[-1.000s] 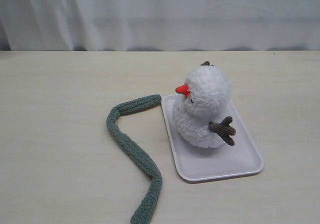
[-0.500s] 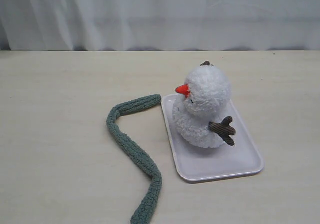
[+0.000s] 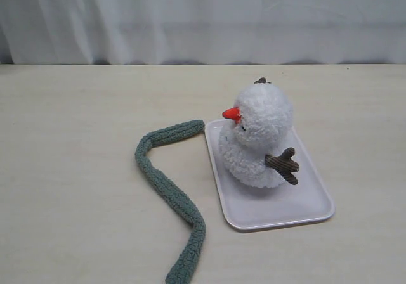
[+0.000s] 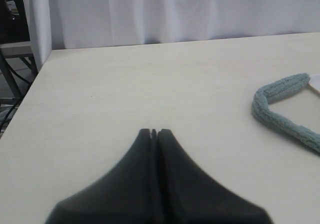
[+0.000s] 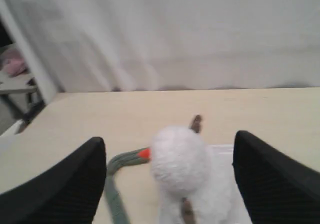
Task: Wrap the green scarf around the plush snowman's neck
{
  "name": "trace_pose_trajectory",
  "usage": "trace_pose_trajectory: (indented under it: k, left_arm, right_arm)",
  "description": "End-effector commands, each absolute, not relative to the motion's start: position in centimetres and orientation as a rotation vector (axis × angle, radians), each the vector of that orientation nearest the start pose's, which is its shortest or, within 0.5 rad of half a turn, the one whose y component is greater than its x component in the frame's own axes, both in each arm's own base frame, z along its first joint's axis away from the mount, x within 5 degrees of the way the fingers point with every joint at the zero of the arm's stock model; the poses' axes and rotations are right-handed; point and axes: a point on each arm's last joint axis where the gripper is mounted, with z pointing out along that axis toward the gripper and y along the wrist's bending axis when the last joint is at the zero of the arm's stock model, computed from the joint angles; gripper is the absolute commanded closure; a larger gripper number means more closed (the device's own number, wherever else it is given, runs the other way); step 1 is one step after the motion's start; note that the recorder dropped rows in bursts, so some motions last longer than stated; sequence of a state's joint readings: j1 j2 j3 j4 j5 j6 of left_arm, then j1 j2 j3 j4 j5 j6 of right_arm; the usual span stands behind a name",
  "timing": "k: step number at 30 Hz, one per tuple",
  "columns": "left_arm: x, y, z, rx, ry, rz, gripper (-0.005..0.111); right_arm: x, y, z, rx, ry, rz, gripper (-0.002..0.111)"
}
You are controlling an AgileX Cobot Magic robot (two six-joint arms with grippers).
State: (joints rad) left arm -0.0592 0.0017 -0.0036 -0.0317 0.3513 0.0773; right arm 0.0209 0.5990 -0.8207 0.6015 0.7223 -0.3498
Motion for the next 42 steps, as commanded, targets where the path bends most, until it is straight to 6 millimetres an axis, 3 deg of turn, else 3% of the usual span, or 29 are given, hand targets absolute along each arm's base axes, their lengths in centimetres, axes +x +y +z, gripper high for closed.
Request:
trace_pose_trajectory:
  k: [1,4,9,22,32,42]
  left_arm:
    - [5.3,-0.4,18.3,0.106,1.819,-0.021,0.107]
    - [5.3,-0.4,18.3,0.106,1.819,-0.021,0.107]
    - [5.3,-0.4,18.3,0.106,1.819,-0.021,0.107]
    - [5.3,-0.4,18.3,0.106,1.819,-0.021,0.107]
    - [5.3,-0.4,18.3,0.106,1.817,-0.021,0.107]
    - [5.3,-0.4,18.3,0.106,1.819,-0.021,0.107]
  right_arm:
    - [12.6,5.9,37.8,-0.424,1.927,0.699,0.041]
    - [15.8,5.7,36.1,-0.422,2.017,0.665,0.041]
    - [18.3,7.5,34.2,-0.491,2.081,0.652,0.041]
    - [19.5,17.2,30.2,-0.752,2.185,0.367,0.043]
    - [22.5,26.2,26.1,-0.921,2.41,0.18,0.043]
    - [26.3,31.0,20.0,-1.036,2.48,0.084,0.043]
